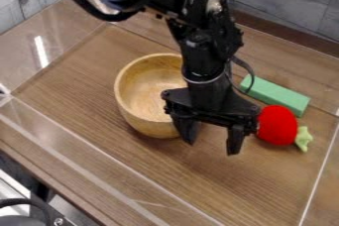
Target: Move the red fruit to the right
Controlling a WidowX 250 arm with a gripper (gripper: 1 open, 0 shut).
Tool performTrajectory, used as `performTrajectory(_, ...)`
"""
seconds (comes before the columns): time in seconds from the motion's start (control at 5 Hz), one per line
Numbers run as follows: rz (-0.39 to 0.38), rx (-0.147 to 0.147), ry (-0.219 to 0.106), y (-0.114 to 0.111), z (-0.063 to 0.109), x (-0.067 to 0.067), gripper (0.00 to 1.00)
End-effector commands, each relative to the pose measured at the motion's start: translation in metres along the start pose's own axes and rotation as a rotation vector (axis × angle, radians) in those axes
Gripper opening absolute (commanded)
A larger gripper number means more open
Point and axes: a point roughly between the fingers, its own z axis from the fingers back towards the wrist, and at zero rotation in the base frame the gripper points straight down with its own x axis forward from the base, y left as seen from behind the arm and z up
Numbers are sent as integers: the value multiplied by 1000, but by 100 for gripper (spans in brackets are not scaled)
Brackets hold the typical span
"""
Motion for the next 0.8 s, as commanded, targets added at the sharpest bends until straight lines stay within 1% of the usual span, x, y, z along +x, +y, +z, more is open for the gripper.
performTrajectory(0.0, 16, -2, -39, -1, 6, 2, 100)
performTrajectory(0.2, 40, 7, -37, 1, 3, -3, 0)
performTrajectory(0.4, 43, 9, -36, 3, 5, 0, 0)
performTrajectory(0.6, -4, 9, -17, -7, -3, -6, 100)
